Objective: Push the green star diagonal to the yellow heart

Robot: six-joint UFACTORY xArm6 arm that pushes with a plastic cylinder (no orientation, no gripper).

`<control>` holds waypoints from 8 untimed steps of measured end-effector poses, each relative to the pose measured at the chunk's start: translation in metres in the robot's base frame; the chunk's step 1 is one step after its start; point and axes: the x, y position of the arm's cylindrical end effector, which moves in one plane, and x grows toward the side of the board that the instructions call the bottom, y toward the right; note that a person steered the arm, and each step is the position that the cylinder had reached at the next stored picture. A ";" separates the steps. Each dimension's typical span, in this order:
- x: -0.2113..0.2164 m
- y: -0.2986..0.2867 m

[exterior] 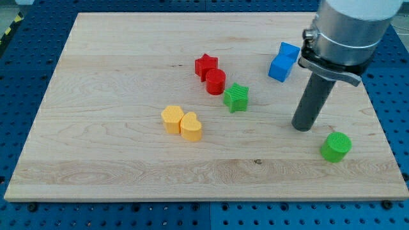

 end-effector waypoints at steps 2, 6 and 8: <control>0.004 0.064; 0.109 0.098; 0.090 0.076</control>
